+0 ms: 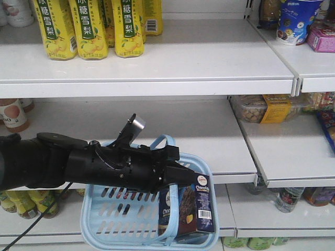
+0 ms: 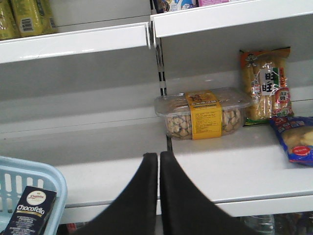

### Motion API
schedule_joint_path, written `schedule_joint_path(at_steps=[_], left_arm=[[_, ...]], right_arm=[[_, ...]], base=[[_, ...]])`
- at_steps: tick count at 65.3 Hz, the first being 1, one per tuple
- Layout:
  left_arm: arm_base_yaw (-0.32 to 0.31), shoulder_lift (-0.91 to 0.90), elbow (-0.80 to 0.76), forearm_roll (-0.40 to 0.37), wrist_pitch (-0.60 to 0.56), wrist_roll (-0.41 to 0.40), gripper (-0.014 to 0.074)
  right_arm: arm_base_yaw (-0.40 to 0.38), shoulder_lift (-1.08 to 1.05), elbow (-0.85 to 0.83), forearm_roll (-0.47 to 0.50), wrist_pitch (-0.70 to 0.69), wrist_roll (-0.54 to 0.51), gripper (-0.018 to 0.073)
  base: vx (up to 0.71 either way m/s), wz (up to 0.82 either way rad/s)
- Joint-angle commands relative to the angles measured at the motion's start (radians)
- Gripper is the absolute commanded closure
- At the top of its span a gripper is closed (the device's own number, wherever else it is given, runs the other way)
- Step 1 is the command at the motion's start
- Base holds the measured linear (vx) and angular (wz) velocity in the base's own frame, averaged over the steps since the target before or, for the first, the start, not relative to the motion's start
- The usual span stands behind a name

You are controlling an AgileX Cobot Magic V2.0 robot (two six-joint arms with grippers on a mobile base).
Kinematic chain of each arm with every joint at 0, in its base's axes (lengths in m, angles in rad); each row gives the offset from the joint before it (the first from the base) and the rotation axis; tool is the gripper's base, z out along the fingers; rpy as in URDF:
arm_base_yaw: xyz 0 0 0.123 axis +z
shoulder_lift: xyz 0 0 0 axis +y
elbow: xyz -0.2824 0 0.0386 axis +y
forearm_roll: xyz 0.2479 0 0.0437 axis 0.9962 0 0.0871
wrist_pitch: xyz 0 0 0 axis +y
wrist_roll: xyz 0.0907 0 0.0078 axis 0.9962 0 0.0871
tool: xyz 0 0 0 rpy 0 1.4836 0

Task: Left arm holds basket, right arm returns cookies
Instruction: 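Hold the basket with the left gripper while driving up to the shelves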

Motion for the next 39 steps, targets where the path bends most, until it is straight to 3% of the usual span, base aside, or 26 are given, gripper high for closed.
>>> schedule_joint_path(at_steps=[1, 39], left_arm=[[-0.001, -0.052, -0.029, -0.088, 0.058, 0.010, 0.0603], [-0.001, -0.052, -0.029, -0.088, 0.058, 0.010, 0.0603]], right_arm=[[0.000, -0.012, 0.002, -0.002, -0.078, -0.001, 0.0567], [0.000, -0.012, 0.002, -0.002, -0.078, -0.001, 0.0567]], base=[[0.10, 0.12], [0.09, 0.06]])
